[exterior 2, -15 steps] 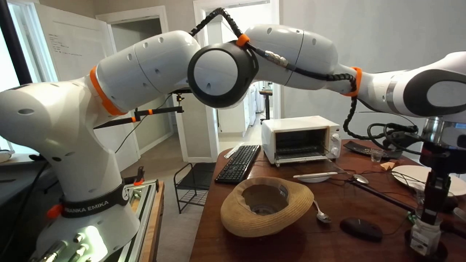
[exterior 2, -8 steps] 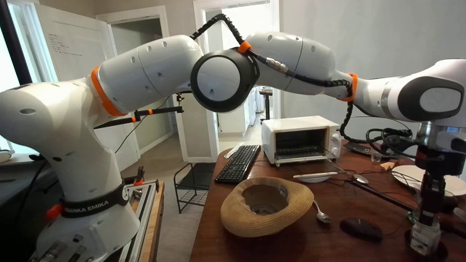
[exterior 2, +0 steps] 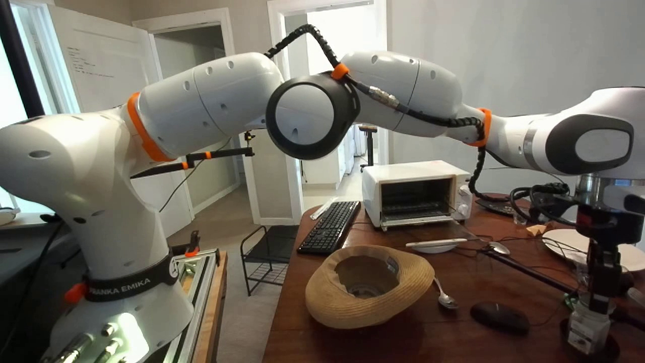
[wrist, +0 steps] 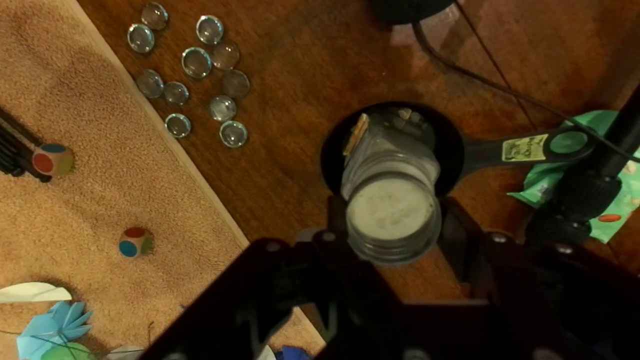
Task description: Put the grey lid on the jar in the bowl.
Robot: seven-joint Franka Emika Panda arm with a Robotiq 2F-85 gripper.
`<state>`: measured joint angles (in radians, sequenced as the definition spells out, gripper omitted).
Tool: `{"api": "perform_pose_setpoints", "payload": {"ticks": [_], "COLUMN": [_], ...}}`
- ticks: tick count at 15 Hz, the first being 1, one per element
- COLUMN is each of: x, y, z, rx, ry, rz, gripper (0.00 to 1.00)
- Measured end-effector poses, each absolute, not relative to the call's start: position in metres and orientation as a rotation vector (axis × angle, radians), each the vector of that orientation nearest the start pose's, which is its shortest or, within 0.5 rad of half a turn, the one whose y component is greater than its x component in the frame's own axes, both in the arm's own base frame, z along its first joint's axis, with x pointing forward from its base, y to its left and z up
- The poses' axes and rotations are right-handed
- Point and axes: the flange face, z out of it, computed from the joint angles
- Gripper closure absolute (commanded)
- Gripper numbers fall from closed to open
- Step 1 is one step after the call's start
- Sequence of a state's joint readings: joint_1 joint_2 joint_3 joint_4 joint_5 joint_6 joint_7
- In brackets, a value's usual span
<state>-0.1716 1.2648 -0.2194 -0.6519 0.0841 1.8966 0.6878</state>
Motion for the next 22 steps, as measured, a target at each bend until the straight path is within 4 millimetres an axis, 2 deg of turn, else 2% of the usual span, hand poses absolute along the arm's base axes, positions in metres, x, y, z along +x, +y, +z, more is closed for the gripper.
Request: {"api": "perform_pose_setpoints", "payload": {"ticks": [22], "x": [0.779], "y": [-0.202], "z": [0.191], "rx": [-2.903], "ry": [1.457], "rz": [-0.056], "gripper": [0.77]}}
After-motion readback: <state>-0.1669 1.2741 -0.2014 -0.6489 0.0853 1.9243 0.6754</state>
